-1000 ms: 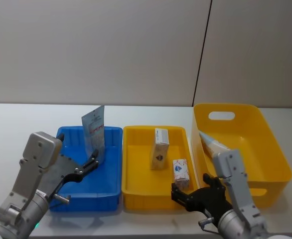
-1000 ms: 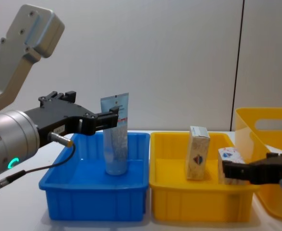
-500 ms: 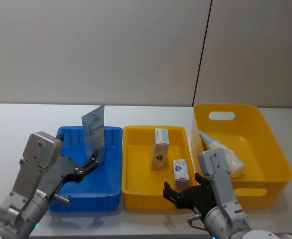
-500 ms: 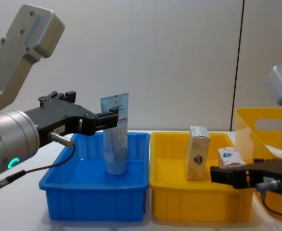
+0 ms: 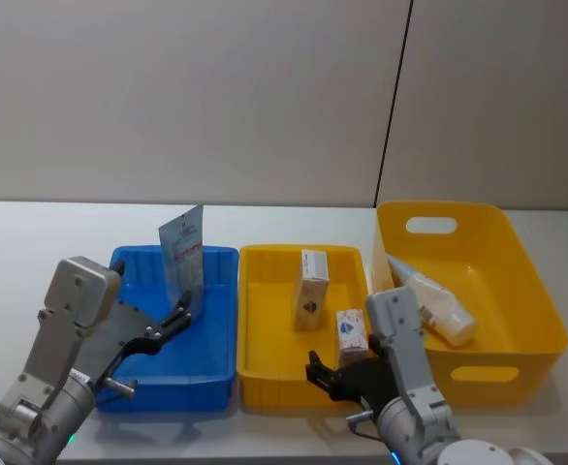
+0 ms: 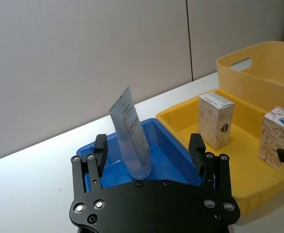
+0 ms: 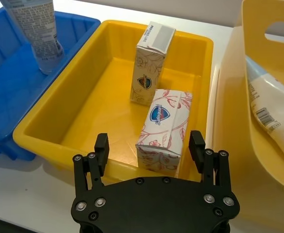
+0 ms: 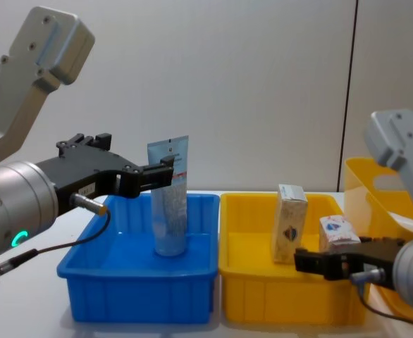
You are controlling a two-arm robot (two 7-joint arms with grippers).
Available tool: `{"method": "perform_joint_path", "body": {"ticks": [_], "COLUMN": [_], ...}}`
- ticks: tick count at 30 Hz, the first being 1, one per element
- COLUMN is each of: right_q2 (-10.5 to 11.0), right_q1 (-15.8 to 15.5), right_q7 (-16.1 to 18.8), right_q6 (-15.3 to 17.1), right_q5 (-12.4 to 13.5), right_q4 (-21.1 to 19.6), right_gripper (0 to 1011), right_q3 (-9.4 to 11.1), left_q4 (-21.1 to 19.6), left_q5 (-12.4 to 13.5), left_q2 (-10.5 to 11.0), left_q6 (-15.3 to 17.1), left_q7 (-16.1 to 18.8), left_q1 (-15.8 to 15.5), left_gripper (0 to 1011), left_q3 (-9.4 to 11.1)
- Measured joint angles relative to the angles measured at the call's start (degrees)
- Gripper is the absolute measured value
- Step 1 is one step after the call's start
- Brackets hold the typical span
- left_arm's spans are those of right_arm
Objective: Bimanual collaborative sorting of washing and personal care products
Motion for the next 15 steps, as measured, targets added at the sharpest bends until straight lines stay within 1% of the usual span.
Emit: {"method": "perform_joint_path", "body": {"ticks": [8,15], "right_q2": [-1.6,-2.3], "right_q1": [1.6,2.3], "right_q7": [-0.6,-0.9], "right_q6": [-1.2,-1.7], "right_q5": [-1.1,-1.5], "right_q4": [3.1,4.5], "right_gripper": [1002,997], "right_q3": [-0.4,-0.6], "left_q4": [0.0,0.0], "left_q5": [0.0,0.0], "left_q2": [0.0,0.0], "left_q6": [0.0,0.0], "left_q7": [0.0,0.0], "left_q1": [0.0,0.0], "left_gripper": [1001,1001], "left_q3": [0.0,0.0]}}
